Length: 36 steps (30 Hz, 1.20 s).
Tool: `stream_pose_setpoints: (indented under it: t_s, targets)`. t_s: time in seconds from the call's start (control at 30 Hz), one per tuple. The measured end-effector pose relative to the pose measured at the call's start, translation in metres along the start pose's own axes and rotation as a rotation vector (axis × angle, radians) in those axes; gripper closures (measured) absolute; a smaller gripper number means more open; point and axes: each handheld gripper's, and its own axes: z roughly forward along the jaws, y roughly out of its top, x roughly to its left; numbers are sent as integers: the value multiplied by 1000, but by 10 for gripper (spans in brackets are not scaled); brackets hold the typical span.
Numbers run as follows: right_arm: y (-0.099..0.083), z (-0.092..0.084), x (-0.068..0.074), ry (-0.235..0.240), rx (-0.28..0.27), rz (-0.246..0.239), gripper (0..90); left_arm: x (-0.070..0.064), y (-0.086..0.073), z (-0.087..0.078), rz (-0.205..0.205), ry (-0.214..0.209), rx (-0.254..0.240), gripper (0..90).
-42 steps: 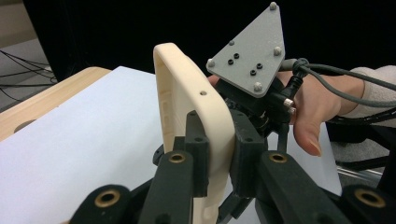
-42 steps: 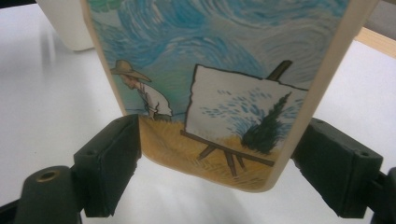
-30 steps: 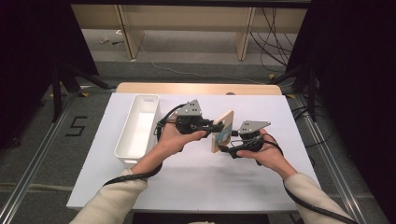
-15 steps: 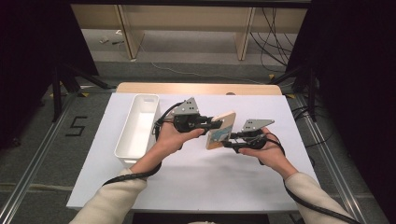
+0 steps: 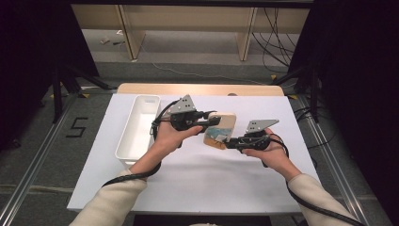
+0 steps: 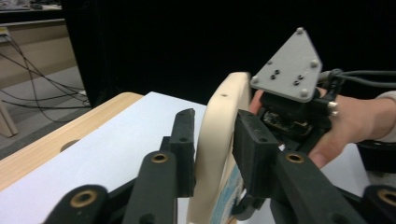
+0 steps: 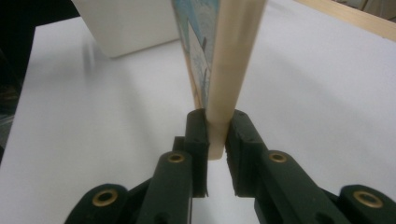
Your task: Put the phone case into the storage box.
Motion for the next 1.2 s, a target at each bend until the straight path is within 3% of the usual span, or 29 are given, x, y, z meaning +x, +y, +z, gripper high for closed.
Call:
stream_pose_setpoints:
  t_s: [0.3, 0.4, 0.53, 0.6, 0.67, 0.83, 1.2]
  targets:
    - [2, -2, 4, 16, -8, 21, 813, 2, 0, -1, -20, 17, -21, 619]
    - [3, -2, 6, 17, -7, 25, 814, 3, 0, -2, -35, 45, -21, 556]
    - [4, -3, 6, -13, -15, 39, 815, 2, 1, -3, -62, 91, -23, 402]
    - [4, -3, 6, -23, -12, 48, 814, 0, 3, -3, -71, 127, -10, 276]
    - [4, -3, 7, -34, -10, 57, 814, -2, 4, -2, -62, 163, 2, 162]
    - [9, 3, 16, -61, -8, 67, 813, -8, 5, 0, -26, 211, 19, 16]
    - [17, 13, 30, -137, -5, 108, 813, -15, 6, 0, 6, 259, 8, 0]
